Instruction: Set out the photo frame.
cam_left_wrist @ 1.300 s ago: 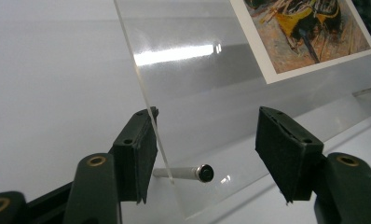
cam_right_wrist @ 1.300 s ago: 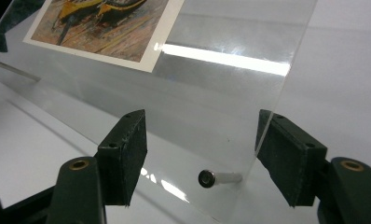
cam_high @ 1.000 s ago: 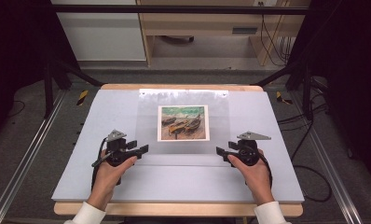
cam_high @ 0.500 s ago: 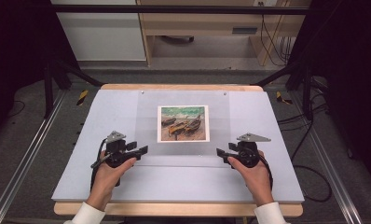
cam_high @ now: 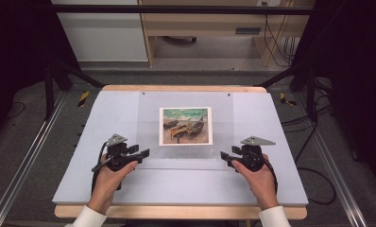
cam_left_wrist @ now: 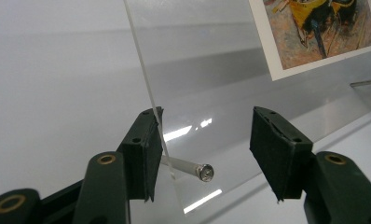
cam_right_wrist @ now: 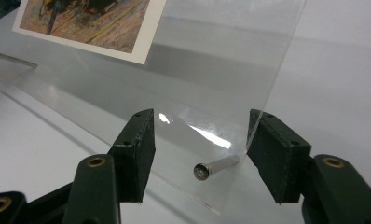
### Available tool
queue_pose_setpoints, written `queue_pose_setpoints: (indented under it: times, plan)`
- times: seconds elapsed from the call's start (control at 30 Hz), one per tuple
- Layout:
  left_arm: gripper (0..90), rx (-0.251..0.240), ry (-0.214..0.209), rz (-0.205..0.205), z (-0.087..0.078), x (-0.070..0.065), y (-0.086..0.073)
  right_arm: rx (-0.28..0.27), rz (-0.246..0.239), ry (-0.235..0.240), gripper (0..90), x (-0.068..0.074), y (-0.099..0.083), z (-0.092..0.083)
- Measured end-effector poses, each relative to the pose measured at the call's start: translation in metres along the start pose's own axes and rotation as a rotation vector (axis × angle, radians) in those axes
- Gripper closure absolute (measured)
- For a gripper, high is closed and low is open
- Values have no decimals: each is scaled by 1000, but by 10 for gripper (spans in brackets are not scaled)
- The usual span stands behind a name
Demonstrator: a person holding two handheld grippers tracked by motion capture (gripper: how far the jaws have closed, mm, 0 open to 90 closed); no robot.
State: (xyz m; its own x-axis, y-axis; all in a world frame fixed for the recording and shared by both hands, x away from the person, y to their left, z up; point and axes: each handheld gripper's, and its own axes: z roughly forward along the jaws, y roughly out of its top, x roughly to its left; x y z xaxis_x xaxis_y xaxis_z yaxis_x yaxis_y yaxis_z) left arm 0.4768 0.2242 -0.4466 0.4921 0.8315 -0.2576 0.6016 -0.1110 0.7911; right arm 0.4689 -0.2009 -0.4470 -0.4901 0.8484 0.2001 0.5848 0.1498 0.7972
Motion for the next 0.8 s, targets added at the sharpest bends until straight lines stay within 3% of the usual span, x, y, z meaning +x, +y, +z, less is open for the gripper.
queue_pose_setpoints:
  times: [0.8]
  plan:
    - [481,9,11,20,-5,-3,-6,7,-5,-13,499,3,-7,-6]
